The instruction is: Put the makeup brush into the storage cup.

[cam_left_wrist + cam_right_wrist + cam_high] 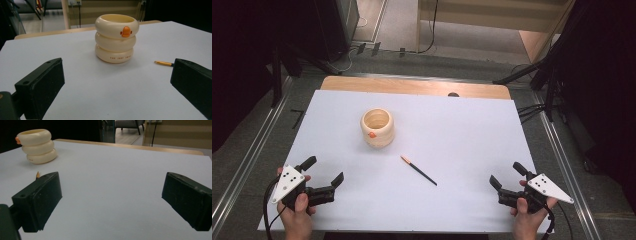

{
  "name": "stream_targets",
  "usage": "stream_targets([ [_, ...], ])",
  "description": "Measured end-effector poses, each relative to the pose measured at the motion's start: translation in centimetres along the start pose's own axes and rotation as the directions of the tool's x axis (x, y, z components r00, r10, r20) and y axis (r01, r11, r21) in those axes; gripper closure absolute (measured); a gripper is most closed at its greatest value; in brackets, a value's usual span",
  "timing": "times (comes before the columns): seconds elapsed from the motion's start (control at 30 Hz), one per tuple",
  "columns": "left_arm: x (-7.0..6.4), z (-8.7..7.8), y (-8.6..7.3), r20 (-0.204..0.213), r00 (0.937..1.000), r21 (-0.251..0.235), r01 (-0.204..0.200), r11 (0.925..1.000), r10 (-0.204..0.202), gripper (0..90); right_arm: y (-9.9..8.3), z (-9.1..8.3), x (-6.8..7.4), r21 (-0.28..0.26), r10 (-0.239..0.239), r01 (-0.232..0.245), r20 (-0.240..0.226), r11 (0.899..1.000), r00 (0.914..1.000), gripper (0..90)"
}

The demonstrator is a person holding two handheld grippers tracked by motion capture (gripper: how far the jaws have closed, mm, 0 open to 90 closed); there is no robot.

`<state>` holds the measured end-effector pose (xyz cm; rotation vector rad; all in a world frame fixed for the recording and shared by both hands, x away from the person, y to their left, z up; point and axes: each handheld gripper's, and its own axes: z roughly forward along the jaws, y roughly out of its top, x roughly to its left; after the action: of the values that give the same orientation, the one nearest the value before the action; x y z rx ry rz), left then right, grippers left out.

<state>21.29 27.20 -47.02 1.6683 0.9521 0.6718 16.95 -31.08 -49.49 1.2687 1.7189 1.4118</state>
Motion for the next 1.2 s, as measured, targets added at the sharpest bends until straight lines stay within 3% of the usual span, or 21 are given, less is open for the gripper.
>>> stream_targets([
  [0.2, 0.0, 0.0, -0.1, -0.002, 1.0000, -0.004, -0.004, 1.0000, 0.004, 0.0, 0.5, 0.2, 0.6, 0.010, -0.026, 0.026, 0.009, 1.000, 0.9996, 9.3],
  [0.43, 0.3, 0.1, -0.2, -0.004, 1.0000, -0.017, 0.008, 0.9998, -0.008, 0.0, 1.3, 0.8, 1.9, 0.040, -0.094, 0.094, 0.014, 0.995, 0.9954, 12.6],
  [0.67, 0.2, 0.1, -0.2, 0.007, 1.0000, -0.021, 0.004, 0.9998, -0.004, 0.0, 1.8, 2.0, 2.4, 0.058, -0.077, 0.078, -0.025, 0.995, 0.9968, 11.4],
  [0.8, 0.3, 0.1, -0.2, 0.006, 1.0000, -0.026, 0.004, 0.9997, -0.004, 0.0, 2.4, 3.2, 2.9, 0.083, -0.081, 0.086, -0.063, 0.993, 0.9947, 5.4],
  [1.2, 0.2, 0.1, -0.2, 0.006, 1.0000, -0.030, -0.006, 0.9995, 0.006, 0.0, 3.8, 5.4, 3.7, 0.086, -0.102, 0.110, -0.087, 0.990, 0.9909, 2.8],
])
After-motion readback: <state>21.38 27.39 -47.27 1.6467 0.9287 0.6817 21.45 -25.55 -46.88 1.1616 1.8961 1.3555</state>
